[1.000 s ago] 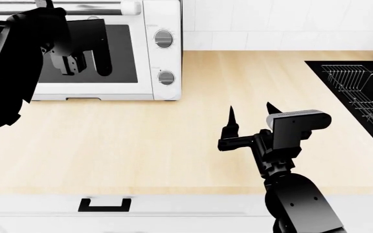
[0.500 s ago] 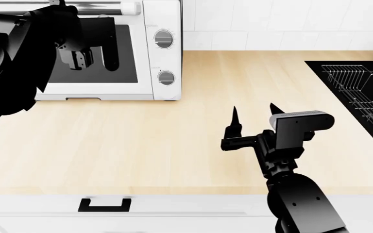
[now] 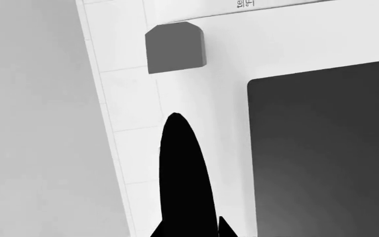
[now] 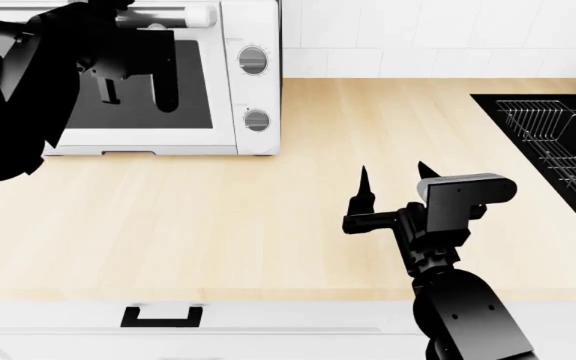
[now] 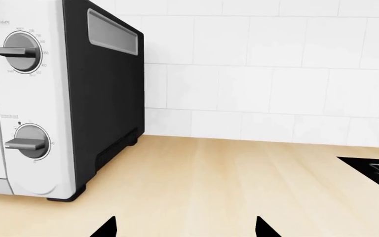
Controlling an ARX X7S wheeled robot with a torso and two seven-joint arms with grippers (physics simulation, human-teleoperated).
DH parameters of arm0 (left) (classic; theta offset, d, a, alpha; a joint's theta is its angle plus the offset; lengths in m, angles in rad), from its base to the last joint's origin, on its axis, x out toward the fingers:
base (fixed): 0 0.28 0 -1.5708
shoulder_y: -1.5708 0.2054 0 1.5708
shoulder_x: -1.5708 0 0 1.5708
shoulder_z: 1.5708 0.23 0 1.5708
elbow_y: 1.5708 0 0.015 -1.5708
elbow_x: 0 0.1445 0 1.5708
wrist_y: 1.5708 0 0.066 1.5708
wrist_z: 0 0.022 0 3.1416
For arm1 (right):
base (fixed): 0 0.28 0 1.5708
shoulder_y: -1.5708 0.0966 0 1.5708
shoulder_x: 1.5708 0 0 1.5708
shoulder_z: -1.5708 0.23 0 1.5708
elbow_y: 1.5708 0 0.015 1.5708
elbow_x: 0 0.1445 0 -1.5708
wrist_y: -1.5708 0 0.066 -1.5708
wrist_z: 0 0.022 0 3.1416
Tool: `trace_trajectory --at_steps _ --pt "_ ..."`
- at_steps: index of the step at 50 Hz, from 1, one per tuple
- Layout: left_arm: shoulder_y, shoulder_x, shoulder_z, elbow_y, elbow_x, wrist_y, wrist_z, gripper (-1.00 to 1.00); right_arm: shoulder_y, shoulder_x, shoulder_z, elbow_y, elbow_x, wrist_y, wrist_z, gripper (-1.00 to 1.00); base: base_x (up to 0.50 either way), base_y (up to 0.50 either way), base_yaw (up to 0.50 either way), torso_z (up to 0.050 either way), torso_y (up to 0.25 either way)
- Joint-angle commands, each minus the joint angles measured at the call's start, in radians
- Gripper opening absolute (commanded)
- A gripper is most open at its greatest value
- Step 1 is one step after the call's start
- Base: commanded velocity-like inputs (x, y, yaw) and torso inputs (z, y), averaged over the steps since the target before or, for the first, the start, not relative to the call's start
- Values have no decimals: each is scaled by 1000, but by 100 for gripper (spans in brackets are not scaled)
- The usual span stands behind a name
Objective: Open the toaster oven door.
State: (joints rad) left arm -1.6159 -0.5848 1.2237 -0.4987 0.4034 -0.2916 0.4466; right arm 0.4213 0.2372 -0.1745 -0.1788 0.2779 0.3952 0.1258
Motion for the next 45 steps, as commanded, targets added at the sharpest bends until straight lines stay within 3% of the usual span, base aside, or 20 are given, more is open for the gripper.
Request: trace_trajectory --at_steps 1,45 --pt "55 -83 19 156 -47 -23 30 -100 1 1 -6 -5 5 2 5 100 0 0 0 0 0" --pt "284 -424 -59 886 -115 -277 49 -100 -5 17 -13 -48 34 12 21 100 0 0 -1 0 0"
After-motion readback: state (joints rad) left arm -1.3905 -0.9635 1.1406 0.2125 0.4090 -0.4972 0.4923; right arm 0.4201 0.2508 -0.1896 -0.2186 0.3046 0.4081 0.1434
